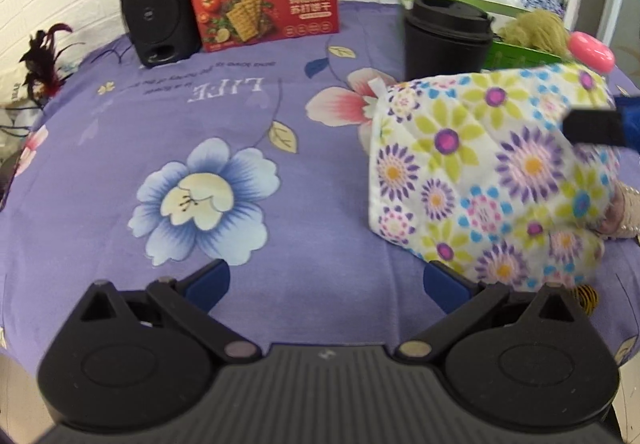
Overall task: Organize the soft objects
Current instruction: 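Move both tools toward the white floral pillow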
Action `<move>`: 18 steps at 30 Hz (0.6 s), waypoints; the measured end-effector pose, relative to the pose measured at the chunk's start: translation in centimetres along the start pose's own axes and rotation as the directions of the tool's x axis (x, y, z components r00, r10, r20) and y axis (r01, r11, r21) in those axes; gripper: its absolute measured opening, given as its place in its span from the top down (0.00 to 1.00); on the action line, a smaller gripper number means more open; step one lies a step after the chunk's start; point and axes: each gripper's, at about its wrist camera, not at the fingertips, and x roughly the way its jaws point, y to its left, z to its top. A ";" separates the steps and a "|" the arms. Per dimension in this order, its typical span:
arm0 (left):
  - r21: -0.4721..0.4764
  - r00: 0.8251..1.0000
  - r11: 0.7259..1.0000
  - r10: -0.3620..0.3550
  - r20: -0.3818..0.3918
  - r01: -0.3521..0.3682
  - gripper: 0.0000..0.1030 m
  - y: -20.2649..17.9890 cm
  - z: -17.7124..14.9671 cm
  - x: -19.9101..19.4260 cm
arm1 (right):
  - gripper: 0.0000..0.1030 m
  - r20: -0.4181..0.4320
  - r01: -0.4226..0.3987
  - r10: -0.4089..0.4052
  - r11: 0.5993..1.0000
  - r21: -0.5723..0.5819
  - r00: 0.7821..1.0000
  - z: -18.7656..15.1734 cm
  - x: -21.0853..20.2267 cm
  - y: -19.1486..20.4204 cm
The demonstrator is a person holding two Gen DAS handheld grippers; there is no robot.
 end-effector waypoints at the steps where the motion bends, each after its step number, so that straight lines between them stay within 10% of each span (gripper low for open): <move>1: -0.009 1.000 1.000 0.009 0.000 -0.009 0.00 0.3 0.0 0.0 | 0.36 -0.009 -0.014 0.014 1.000 0.001 1.000 -0.2 -0.1 0.5; 18: -0.033 0.992 0.991 -0.129 0.002 0.129 0.00 -1.4 0.7 -0.7 | 0.36 -0.118 0.075 -0.078 0.997 -0.036 0.990 -5.5 -0.6 2.6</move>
